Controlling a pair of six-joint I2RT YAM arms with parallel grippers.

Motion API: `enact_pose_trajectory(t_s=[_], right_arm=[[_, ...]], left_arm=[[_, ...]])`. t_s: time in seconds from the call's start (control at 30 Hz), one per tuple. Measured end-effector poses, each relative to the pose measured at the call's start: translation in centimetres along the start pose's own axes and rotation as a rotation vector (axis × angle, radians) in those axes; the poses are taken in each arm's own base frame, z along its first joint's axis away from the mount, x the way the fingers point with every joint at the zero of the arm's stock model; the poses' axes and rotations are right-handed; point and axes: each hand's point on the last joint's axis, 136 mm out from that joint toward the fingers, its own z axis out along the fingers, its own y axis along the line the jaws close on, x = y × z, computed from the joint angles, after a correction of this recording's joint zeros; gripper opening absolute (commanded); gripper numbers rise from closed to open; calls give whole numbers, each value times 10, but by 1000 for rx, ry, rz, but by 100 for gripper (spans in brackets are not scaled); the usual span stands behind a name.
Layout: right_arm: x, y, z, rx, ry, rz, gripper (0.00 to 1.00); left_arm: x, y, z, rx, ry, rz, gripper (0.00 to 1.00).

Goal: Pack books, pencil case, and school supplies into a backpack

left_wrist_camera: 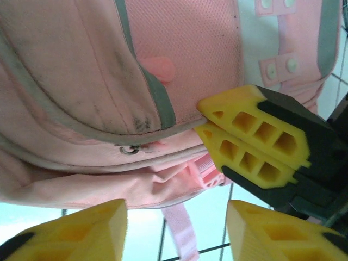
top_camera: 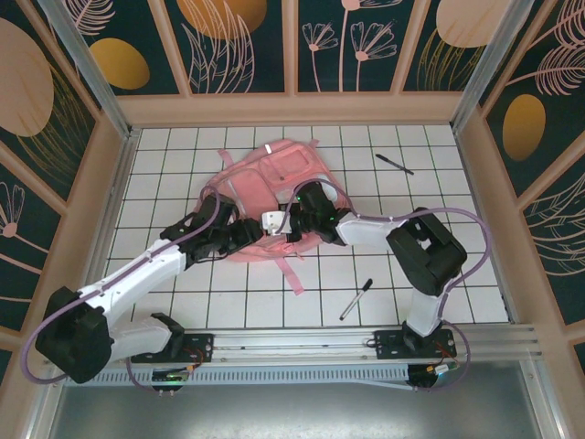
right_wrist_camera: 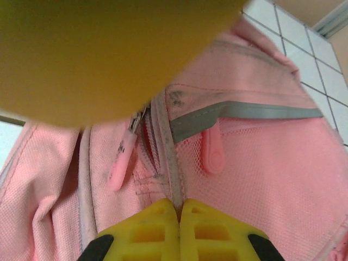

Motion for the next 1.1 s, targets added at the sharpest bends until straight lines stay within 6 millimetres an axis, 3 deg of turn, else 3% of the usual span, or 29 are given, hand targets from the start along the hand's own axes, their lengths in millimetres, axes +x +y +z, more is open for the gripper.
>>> enact_pose_trajectory(t_s=[0.27,0.53,0.67,1.1], right_arm=[[-15,-9,-6,7,-69,95,0],[-25,-13,-8,4,-100,131,0],[-27,-14,-10,2,-99,133,0],[-31,-15,-17,3,-94,114,0]], left_arm=[[-10,-7,4,-28,-10,-50,50],[-14,22,5,-175,-46,-118,45],[-17,31,2,-224,-75,-122,38],[-28,25,6,-269,-50,146,45]])
